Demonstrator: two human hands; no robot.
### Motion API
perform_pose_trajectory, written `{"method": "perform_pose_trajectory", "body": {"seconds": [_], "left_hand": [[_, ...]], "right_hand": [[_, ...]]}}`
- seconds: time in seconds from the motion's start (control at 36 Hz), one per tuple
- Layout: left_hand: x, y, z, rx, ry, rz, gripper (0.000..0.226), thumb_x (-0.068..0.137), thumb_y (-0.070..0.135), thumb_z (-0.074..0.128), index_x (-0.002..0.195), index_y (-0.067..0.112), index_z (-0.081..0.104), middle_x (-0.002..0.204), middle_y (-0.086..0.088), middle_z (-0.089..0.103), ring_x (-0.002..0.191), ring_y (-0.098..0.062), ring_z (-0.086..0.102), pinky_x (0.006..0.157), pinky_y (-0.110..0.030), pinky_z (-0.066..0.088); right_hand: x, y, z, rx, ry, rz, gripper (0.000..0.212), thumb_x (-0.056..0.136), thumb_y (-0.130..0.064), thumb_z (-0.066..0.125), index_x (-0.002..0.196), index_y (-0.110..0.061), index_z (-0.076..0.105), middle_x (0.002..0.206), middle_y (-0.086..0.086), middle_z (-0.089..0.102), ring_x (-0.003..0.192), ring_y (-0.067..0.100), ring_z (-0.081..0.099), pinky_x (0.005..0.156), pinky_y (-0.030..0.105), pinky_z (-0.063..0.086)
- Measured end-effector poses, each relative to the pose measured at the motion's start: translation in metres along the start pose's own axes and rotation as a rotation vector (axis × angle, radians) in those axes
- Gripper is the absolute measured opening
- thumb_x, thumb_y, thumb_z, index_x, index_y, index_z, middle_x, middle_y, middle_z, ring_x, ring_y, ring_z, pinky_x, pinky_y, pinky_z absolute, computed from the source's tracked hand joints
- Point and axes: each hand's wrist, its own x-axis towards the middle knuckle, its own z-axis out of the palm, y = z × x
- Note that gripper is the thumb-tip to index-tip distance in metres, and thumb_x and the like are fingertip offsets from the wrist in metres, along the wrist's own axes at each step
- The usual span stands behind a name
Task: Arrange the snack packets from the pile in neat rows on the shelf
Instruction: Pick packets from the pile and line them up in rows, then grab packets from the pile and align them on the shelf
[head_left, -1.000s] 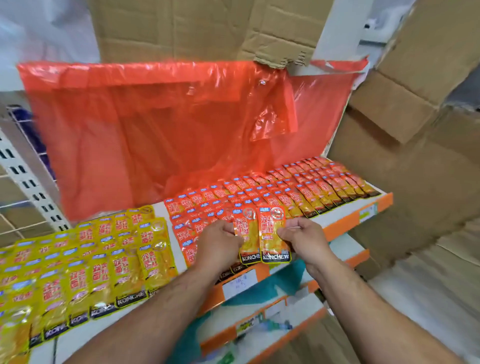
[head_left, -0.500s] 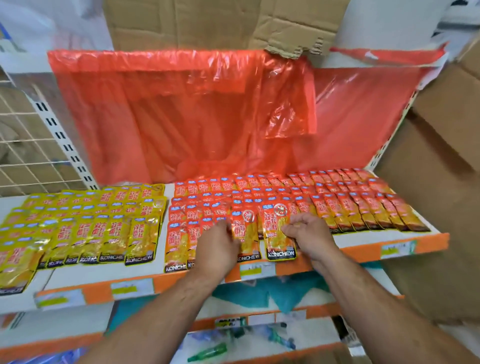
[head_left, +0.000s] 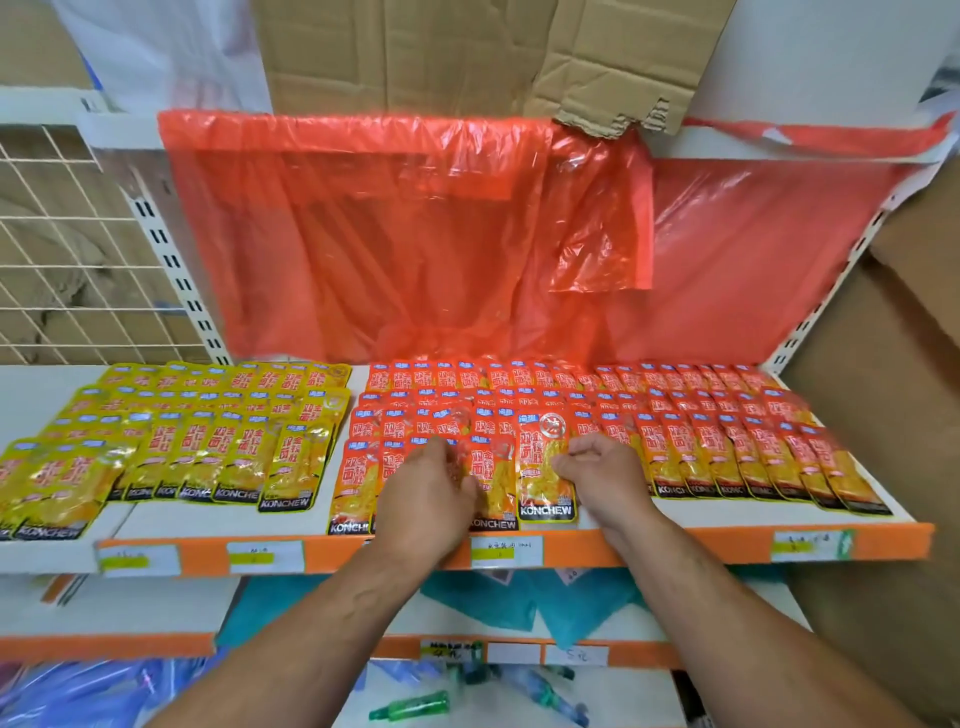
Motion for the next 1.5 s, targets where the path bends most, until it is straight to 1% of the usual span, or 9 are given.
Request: {"method": "perform_pose_trajectory", "body": {"seconds": [0.17,0.31,0.39,0.58,0.69,0.83,0.92,1.03,1.5], "left_hand": [[0.002,0.0,-0.007,0.063,0.052,0.064,0.027,0.089,0.037,0.06,0.111,0.02,0.056,0.107,0.0,0.06,0.094,-0.022,0.059,0.069,-0.029,0.041],[0.004,-0.015,-0.002,0.199,0.079,0.224,0.024,0.084,0.035,0.064,0.102,0.019,0.068,0.098,0.0,0.065,0.091,-0.022,0.058,0.076,-0.033,0.049],[0.003,-0.017,0.002,0.26,0.093,0.294,0.037,0.078,0.039,0.069,0.11,0.021,0.071,0.105,0.001,0.07,0.097,-0.023,0.061,0.083,-0.038,0.05],[0.002,-0.015,0.001,0.251,0.044,0.291,0.05,0.08,0.048,0.058,0.124,0.025,0.066,0.124,0.005,0.066,0.115,-0.02,0.058,0.096,-0.042,0.045],[-0.001,-0.018,0.0,0.232,0.019,0.267,0.059,0.08,0.053,0.046,0.131,0.03,0.061,0.128,0.006,0.064,0.12,-0.021,0.055,0.101,-0.044,0.044],[-0.01,-0.031,-0.003,0.239,0.016,0.246,0.058,0.078,0.053,0.049,0.127,0.026,0.063,0.127,0.004,0.065,0.122,-0.025,0.055,0.105,-0.046,0.042],[-0.016,-0.043,-0.008,0.256,0.003,0.226,0.06,0.079,0.055,0.052,0.131,0.027,0.06,0.13,0.003,0.063,0.124,-0.024,0.053,0.105,-0.046,0.042],[-0.027,-0.062,-0.019,0.26,0.035,0.207,0.058,0.08,0.055,0.052,0.129,0.026,0.061,0.129,0.002,0.064,0.122,-0.025,0.055,0.103,-0.048,0.044],[-0.059,-0.226,-0.145,0.299,0.202,0.059,0.058,0.082,0.053,0.048,0.128,0.02,0.064,0.129,-0.004,0.064,0.12,-0.028,0.058,0.099,-0.051,0.045]], "right_hand": [[0.007,-0.002,0.013,-0.093,-0.019,-0.03,0.024,0.087,-0.011,0.074,0.109,-0.008,0.063,0.1,-0.001,0.059,0.084,0.016,0.06,0.072,0.029,0.051],[0.005,0.006,0.022,-0.366,-0.013,-0.092,0.013,0.087,-0.017,0.073,0.09,-0.013,0.061,0.082,0.007,0.063,0.071,0.025,0.06,0.071,0.042,0.054],[0.002,0.004,0.022,-0.53,0.004,-0.151,0.021,0.086,-0.022,0.07,0.078,-0.015,0.052,0.065,0.004,0.052,0.055,0.02,0.047,0.052,0.033,0.039],[-0.005,-0.006,0.023,-0.89,0.071,-0.25,0.021,0.089,-0.034,0.064,0.089,-0.016,0.052,0.066,-0.005,0.049,0.058,0.015,0.048,0.043,0.025,0.024],[-0.008,-0.008,0.023,-0.893,0.127,-0.268,0.033,0.086,-0.029,0.068,0.11,-0.015,0.049,0.095,0.002,0.063,0.078,0.024,0.063,0.053,0.028,0.038],[-0.011,-0.004,0.027,-0.816,0.082,-0.379,0.025,0.091,-0.03,0.063,0.114,-0.02,0.058,0.112,-0.001,0.059,0.092,0.022,0.056,0.065,0.03,0.04],[-0.016,0.001,0.038,-0.786,0.025,-0.511,0.038,0.092,-0.035,0.061,0.127,-0.02,0.061,0.124,-0.001,0.059,0.115,0.022,0.05,0.091,0.036,0.046],[-0.027,0.005,0.064,-0.824,-0.085,-0.618,0.052,0.091,-0.039,0.061,0.14,-0.024,0.054,0.144,-0.001,0.05,0.135,0.024,0.038,0.113,0.043,0.032],[-0.122,-0.048,0.251,-0.942,-0.16,-0.861,0.056,0.079,-0.051,0.056,0.127,-0.022,0.065,0.132,0.006,0.061,0.122,0.034,0.055,0.1,0.049,0.047]]}}
